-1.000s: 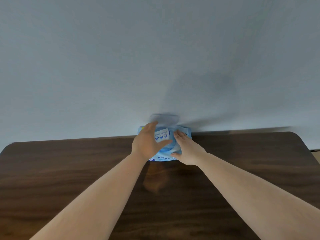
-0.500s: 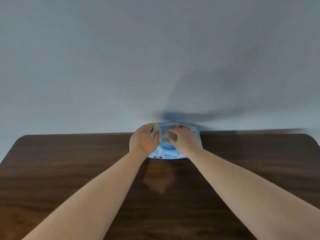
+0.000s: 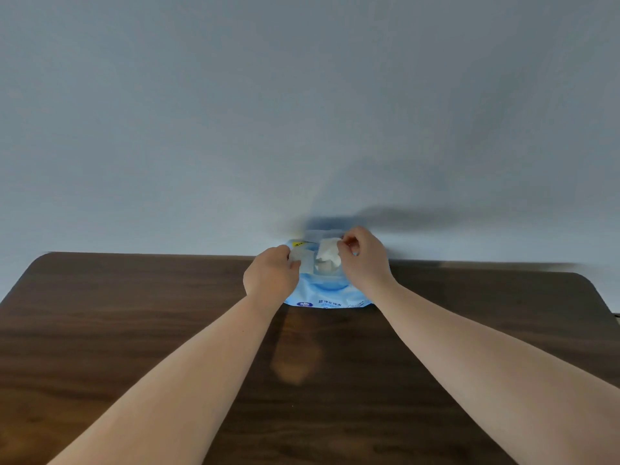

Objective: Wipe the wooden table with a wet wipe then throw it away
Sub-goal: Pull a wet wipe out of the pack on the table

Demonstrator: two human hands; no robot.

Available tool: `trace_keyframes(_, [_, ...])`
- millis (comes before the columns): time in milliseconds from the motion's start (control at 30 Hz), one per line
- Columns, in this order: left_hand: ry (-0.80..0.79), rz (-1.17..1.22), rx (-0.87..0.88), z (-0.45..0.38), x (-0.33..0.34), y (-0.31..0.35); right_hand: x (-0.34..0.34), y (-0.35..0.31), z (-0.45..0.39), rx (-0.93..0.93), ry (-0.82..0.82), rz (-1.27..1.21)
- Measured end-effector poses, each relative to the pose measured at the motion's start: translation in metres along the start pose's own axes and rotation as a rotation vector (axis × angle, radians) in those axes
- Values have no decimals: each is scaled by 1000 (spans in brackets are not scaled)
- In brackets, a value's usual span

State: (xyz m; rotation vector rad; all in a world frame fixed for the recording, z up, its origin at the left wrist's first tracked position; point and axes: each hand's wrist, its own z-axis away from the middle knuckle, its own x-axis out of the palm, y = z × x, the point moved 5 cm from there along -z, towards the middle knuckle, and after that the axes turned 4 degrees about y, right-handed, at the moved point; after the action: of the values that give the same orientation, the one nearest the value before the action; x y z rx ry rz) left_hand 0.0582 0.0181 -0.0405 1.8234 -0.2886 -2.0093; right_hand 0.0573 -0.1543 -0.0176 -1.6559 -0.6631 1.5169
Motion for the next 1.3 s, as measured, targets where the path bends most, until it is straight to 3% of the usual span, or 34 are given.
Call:
trace_keyframes(167, [171,227,152,12,-21,20,-24,-12,3,155,14,-190])
trace_keyframes(333, [64,410,109,16,-36,26,-35,-30,12,234,-18,-430])
trace_keyframes(533, [1,510,175,32,-53,17,-32,-56,27,186,-202,-407])
trace_keyframes(667, [153,542,108,41,-74,4,-28,-71,33,162,-168,-406])
trace_keyframes(833, [28,620,47,54,-83,2,-16,-88,42,228,-178,-555])
trace_keyframes(1033, [-25,647,82,62,-95,-1,-6,-103,49,98,-249,-424])
trace_keyframes(1167, [-56,742,41,63,-100,-12,0,-104,50,99,-306,-335])
trace_keyframes(1300, [-114,832,-5,62,-103,-26,13,-96,54,177,-481,-283])
